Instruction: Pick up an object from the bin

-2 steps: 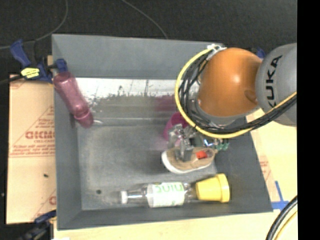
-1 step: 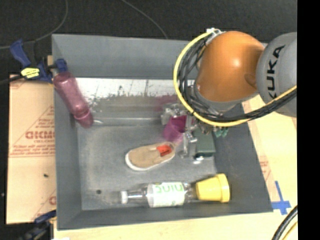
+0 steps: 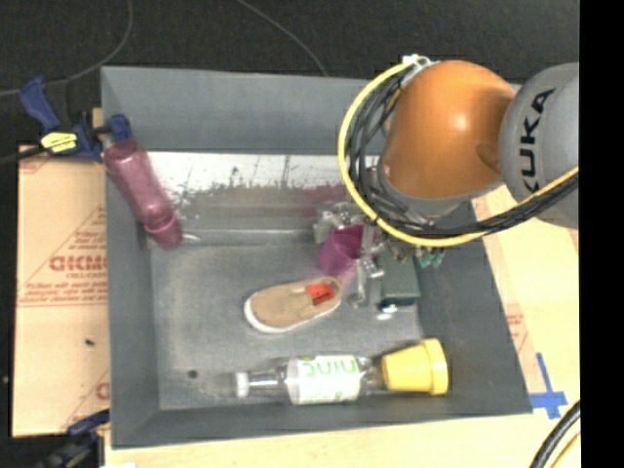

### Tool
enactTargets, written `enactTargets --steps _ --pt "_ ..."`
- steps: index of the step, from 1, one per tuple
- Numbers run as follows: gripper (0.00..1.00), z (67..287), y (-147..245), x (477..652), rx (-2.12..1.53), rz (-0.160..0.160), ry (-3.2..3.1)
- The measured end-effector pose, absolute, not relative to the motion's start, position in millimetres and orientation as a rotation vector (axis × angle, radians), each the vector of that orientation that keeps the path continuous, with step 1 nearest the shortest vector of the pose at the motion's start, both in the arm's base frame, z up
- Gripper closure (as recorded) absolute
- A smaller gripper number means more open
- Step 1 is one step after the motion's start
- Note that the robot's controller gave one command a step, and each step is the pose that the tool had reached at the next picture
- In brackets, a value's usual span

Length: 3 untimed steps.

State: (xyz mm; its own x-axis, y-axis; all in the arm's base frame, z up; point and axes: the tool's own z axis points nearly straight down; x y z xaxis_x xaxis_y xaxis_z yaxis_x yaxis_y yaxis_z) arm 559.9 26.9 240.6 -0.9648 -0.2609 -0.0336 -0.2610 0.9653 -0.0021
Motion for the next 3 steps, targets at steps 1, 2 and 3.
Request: enactTargets --steps 1,2,3 --pt "0.00 155.7 34.9 571.3 -0.377 0.006 3.088" --pt "0.00 146.6 42.5 543.4 -0.309 0.008 3.091" --pt "0.00 72.1 67.2 546.9 -0.454 0.002 3.053"
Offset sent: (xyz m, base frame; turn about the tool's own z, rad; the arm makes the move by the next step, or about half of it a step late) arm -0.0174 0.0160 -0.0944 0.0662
